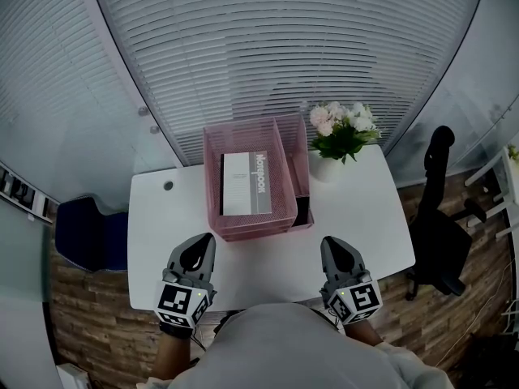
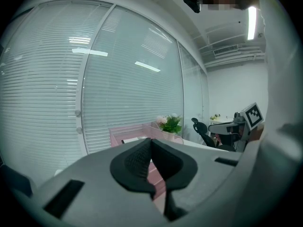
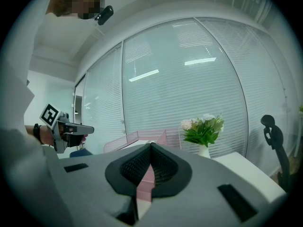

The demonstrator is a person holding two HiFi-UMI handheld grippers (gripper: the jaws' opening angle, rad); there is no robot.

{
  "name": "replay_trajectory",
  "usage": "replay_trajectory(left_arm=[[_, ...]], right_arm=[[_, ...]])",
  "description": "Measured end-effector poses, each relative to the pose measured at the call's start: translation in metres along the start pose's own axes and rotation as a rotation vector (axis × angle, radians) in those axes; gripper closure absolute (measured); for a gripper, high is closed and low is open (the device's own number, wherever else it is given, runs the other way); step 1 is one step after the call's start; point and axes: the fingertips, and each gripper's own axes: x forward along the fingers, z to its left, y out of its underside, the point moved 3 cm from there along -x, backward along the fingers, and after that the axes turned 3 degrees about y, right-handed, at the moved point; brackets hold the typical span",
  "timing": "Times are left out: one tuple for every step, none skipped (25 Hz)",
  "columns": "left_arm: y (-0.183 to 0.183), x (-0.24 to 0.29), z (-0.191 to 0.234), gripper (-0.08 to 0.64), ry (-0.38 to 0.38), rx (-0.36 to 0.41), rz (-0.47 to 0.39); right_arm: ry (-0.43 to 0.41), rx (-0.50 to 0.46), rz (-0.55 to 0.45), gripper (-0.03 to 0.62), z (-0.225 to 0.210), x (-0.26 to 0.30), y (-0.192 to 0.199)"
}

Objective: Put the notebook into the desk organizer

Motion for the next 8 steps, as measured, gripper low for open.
replay_trajectory(left_arm=[[0.0006,0.0003,0.0002,0.551,0.001,0.001,0.001],[0.0008,0.0007,0.0002,0.551,0.002,0.001,0.002],[0.0007,0.0011,0.0001,0.551,0.004,0.003,0.003],[0.0003,0.0015,-0.0001,0.551,0.006,0.005,0.004],[0.0,0.002,-0.0005,0.551,0.008,0.008,0.005],[-0.0001,0.0025,-0.001,0.551,0.009,0.011,0.006],[-0.0001,0.0031,-0.0016,0.551,0.011,0.013,0.007],[-0.0002,0.0038,-0.0021,0.551,0.013,0.016,0.009]], right_arm=[[0.0,0.0,0.0,0.58,0.0001,0.0003,0.0006],[0.0,-0.001,0.0,0.58,0.0003,0.0004,0.0007],[0.0,-0.001,0.0,0.58,0.0005,0.0005,0.0005],[0.0,-0.001,-0.001,0.58,0.0005,0.0005,0.0002],[0.001,-0.001,-0.001,0.58,0.0005,0.0005,-0.0001],[0.0,-0.001,-0.001,0.58,0.0004,0.0004,-0.0003],[0.0,-0.001,-0.001,0.58,0.0002,0.0004,-0.0005],[0.0,-0.002,0.0,0.58,-0.0001,0.0005,-0.0006]])
